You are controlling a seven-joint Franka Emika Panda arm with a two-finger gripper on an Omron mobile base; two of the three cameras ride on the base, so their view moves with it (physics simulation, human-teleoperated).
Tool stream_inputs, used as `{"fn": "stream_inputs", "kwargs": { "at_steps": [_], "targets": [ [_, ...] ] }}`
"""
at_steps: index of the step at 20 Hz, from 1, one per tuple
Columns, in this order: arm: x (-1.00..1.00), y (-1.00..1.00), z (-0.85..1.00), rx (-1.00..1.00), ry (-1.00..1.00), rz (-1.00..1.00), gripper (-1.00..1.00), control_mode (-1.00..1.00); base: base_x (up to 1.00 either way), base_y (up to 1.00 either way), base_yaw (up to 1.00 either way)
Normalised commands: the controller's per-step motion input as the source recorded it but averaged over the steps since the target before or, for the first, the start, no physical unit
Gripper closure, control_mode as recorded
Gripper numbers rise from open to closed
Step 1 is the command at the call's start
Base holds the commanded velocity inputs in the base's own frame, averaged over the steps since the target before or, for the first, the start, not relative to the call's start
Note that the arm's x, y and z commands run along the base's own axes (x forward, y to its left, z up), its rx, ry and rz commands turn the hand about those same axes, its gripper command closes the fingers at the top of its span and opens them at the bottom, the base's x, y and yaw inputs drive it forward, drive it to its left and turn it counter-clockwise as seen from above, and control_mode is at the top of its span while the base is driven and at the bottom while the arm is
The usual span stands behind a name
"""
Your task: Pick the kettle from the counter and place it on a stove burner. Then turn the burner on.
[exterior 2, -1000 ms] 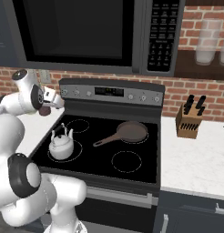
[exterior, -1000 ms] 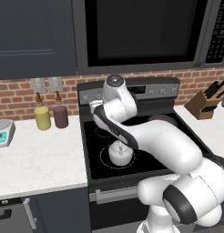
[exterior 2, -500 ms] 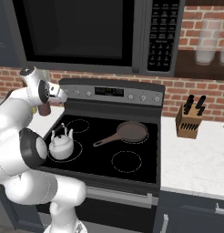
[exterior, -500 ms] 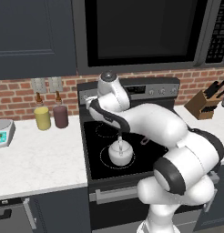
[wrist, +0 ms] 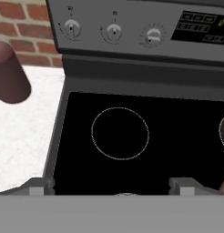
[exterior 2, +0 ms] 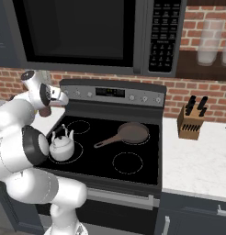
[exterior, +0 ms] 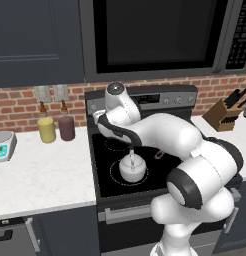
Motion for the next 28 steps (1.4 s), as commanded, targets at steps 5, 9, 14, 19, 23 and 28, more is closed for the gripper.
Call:
{"fn": "stream_inputs", "kwargs": {
  "at_steps": [5,9,14,19,23,28],
  "targets": [
    [0.14,0.0,-0.25,-0.06,0.0,0.0,-1.0,-1.0,0.0,0.0,0.0],
    [0.17,0.0,-0.23,-0.07,0.0,0.0,-1.0,-1.0,0.0,0.0,0.0],
    [0.12,0.0,-0.11,-0.05,-0.01,0.0,-1.0,-1.0,0.0,0.0,0.0],
    [0.12,0.03,-0.03,-0.03,-0.04,0.0,-1.0,-1.0,0.0,0.0,0.0],
    [0.2,0.01,0.0,-0.01,-0.07,0.0,-1.0,-1.0,0.0,0.0,0.0],
    [0.21,0.0,0.0,0.0,-0.14,0.0,-1.0,-1.0,0.0,0.0,0.0]
  ]
}}
